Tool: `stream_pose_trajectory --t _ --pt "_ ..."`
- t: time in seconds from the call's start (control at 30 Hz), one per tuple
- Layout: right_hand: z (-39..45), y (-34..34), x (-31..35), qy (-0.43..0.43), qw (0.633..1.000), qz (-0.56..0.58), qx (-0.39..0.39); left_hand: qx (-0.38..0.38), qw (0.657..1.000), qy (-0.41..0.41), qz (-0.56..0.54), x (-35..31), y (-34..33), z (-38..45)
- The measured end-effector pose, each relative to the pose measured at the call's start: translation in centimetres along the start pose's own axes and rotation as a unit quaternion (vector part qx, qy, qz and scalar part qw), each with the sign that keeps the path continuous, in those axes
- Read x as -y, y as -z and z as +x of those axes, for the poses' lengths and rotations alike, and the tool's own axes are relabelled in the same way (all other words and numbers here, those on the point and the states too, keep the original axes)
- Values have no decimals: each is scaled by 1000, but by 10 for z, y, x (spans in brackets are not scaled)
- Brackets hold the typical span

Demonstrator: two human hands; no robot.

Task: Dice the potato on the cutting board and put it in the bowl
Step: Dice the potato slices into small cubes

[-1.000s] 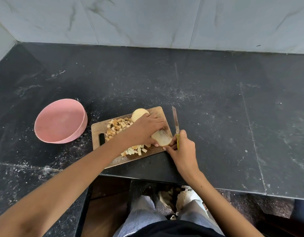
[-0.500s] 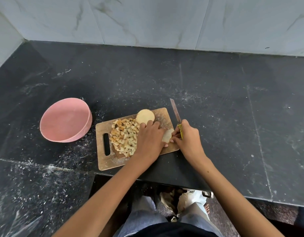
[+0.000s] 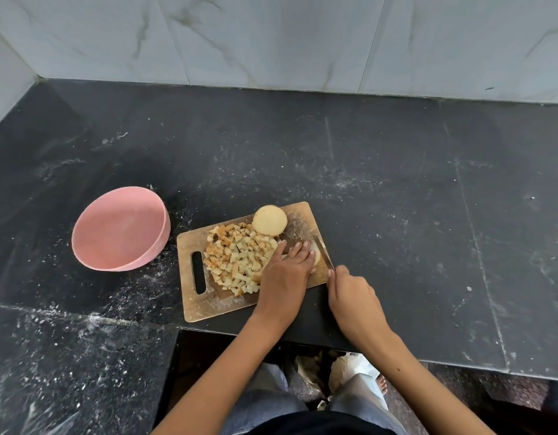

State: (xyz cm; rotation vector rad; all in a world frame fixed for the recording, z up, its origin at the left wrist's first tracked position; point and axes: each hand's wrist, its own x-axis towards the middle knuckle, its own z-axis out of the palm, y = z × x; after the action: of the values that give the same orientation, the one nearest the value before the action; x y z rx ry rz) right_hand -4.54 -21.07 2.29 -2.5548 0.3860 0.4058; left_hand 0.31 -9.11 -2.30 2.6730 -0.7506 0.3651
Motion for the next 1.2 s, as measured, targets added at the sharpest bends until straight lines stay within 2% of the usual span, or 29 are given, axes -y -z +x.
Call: stream_pose_trajectory --t 0.4,0.67,0.83,1.0,1.2 --pt "-2 -7 10 -38 998 -50 11 -27 1000 5 -9 1 -11 -1" --pt "-18 -1 1 -50 993 -92 45 -16 999 28 -10 -2 -8 1" --pt "-24 8 -2 -40 993 -86 68 -18 999 28 -18 -3 -4 1" --pt "-22 17 6 -17 998 -50 36 -13 999 39 -18 -4 4 2" --pt "-1 11 20 -34 997 -59 48 -13 999 47 -18 -1 7 -2"
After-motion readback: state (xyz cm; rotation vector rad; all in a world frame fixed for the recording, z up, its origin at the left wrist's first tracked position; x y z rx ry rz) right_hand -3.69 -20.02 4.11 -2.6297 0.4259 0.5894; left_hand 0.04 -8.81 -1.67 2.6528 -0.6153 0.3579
